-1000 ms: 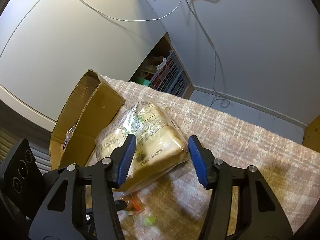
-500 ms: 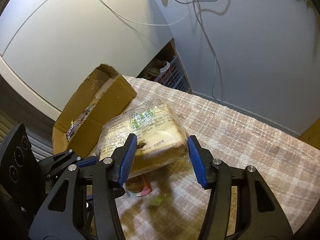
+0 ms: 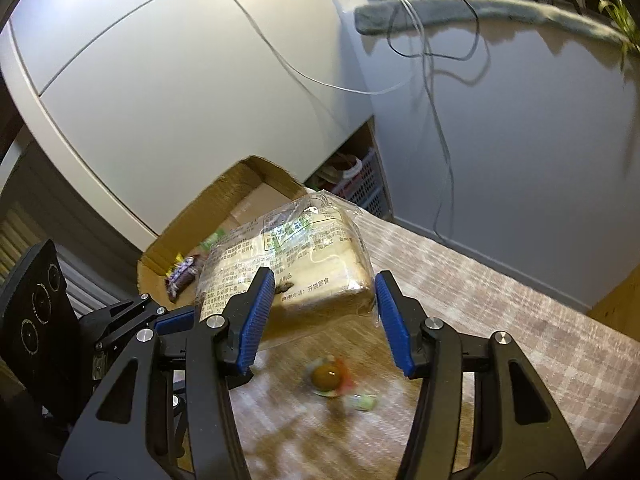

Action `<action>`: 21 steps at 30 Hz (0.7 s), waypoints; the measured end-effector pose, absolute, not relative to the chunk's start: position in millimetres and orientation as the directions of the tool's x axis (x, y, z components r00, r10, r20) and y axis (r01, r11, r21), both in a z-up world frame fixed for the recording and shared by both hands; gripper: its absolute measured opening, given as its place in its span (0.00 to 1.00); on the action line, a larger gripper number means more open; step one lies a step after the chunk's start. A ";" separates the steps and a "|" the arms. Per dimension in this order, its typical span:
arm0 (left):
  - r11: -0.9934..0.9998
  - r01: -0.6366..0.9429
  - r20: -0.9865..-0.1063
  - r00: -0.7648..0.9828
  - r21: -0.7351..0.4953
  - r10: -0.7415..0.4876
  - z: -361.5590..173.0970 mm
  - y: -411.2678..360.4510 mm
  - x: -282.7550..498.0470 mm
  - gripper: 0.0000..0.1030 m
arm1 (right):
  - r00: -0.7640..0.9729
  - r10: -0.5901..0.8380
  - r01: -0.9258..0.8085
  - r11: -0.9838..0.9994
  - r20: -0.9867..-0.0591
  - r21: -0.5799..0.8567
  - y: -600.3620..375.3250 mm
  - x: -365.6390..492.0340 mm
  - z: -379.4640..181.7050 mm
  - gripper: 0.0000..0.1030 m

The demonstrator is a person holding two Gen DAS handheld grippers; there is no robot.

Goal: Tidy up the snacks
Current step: 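Close the right tool on the bagged bread loaf and lift it, then carry the bread loaf over the box and open the right tool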

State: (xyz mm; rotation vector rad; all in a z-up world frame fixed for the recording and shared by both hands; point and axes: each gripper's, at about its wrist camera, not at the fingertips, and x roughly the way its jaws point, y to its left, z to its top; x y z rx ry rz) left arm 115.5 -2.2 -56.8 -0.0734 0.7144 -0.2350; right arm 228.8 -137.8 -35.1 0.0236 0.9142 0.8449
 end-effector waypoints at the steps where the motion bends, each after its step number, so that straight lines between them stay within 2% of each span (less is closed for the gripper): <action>1: 0.972 0.182 -0.636 0.736 -0.146 -0.233 -55.4 1.1 112.8 0.48 | 0.320 0.656 -0.640 0.682 -0.684 0.355 -133.9 226.3 -31.6 0.53; 21: 0.989 0.022 -0.613 0.783 -0.144 -0.106 -53.3 99.7 77.3 0.48 | 0.241 0.687 -0.746 0.583 -0.685 0.323 -12.9 197.6 -24.6 0.53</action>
